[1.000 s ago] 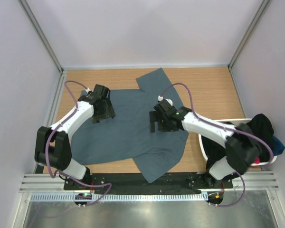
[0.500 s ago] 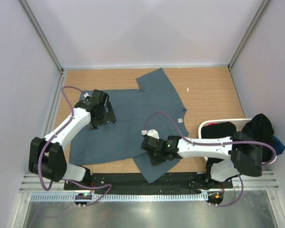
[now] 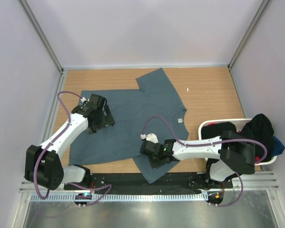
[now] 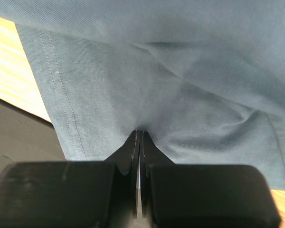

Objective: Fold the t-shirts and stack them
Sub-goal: Flatten the tshirt out

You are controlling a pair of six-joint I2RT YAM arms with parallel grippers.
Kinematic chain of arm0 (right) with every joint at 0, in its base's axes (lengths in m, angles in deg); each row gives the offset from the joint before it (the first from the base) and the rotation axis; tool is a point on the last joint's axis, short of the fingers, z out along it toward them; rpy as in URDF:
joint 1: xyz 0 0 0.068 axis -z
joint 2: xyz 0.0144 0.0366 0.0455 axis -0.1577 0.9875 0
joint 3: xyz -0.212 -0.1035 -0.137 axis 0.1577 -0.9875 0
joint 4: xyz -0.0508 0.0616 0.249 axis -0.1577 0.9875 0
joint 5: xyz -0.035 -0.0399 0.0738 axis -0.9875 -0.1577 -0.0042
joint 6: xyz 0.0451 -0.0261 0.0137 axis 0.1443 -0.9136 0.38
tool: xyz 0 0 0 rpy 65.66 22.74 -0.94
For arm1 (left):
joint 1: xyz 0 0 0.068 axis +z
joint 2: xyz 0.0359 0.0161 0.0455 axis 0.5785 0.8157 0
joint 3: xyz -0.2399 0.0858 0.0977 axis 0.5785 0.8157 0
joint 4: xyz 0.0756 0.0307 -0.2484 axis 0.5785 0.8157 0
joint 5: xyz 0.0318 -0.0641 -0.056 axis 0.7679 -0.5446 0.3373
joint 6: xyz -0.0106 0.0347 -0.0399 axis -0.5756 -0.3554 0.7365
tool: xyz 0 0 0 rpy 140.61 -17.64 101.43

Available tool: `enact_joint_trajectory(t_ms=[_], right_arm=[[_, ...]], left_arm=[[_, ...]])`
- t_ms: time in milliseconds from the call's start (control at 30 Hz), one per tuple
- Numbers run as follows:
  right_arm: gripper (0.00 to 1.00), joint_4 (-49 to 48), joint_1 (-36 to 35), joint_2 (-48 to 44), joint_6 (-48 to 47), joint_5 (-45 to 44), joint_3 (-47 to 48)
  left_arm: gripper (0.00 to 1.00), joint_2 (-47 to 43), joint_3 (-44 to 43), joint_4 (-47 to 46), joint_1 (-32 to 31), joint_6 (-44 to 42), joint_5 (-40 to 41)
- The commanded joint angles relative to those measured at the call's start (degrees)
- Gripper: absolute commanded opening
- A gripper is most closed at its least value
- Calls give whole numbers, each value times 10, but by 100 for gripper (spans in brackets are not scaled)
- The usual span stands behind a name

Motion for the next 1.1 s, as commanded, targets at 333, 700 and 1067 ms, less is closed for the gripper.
enact_joint_trajectory(t_ms=[333,700,1067], right_arm=[[1,133,-12,-119,73,76,-129],[4,260,-14,-190,44,54,-34],[23,118,-14,-17,-10,-22,158]], left_arm=[[93,-12,1,-7,-2,29,39],[94,15,-5,-29,-2,38,48],[94,20,-32,-22,-2,10,54]])
